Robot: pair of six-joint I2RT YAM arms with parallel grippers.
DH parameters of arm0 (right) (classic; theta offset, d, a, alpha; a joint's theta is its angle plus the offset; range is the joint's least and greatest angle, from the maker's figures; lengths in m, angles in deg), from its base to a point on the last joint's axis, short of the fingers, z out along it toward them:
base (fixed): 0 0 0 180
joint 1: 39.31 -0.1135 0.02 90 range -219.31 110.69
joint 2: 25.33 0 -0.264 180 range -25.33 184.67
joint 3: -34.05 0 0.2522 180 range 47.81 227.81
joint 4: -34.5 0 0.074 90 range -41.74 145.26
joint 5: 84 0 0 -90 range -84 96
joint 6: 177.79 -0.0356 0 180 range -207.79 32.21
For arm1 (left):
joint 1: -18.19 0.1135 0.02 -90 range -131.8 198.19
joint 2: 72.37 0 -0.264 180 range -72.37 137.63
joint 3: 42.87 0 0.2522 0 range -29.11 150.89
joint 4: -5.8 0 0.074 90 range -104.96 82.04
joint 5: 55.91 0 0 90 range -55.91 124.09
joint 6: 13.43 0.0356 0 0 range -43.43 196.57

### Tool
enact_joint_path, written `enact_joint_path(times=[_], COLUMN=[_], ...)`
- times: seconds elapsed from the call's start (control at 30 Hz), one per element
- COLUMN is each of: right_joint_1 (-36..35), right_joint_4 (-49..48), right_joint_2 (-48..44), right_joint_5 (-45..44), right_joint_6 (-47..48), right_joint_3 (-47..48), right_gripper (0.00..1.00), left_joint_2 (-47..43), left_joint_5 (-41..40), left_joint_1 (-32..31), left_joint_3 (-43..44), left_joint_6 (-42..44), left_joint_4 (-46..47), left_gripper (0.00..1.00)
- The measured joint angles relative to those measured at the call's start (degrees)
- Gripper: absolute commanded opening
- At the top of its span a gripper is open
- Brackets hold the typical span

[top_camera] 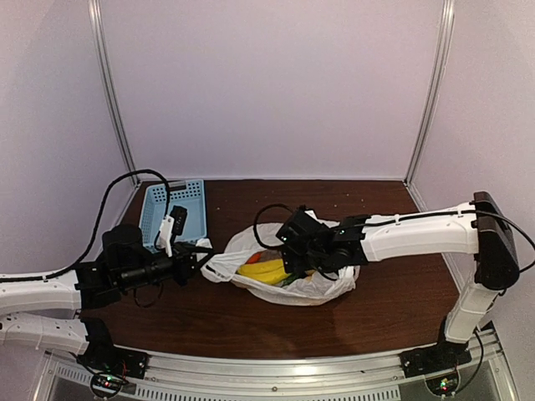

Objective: Untie the knot of the plastic bag and take out the fruit
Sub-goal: Adjust the bag opening on the takeout bag.

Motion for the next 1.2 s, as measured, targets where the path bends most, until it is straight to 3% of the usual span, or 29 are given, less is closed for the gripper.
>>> enact_joint_path(times=[0.4, 0.57, 0.7, 0.83, 0.97, 1.2], right_joint_1=[3.8, 3.91, 4.17, 4.48, 4.37, 1.92], right_joint_4=[-4.72, -6.91, -10.16, -15.45, -21.9, -33.57], right_joint_2=[7.54, 9.03, 9.03, 8.87, 6.05, -3.69], right_joint_5=[-1.77, -3.69, -3.96, -3.39, -1.46, 1.75], right_joint_6=[-0.48, -1.38, -1.16, 0.42, 3.28, 10.88], right_joint_3=[-0.22, -0.28, -0.74, -2.25, -6.12, -10.01], right_gripper=[0.86, 0.66, 0.36, 0.17, 0.1, 0.09], left_joint_2=[0.0, 0.02, 0.24, 0.33, 0.52, 4.61], left_joint_5=[0.92, 1.03, 1.05, 1.05, 0.98, 0.9], left_joint_1=[0.0, 0.0, 0.0, 0.02, 0.04, 0.04], left_joint_3=[-0.07, -0.15, -0.15, -0.15, -0.15, 1.18], left_joint_6=[0.0, 0.0, -0.02, -0.02, -0.04, -0.04], left_joint_4=[0.31, 0.31, 0.37, 0.81, 1.22, 1.49], left_gripper=[0.0, 0.0, 0.0, 0.0, 0.0, 0.0])
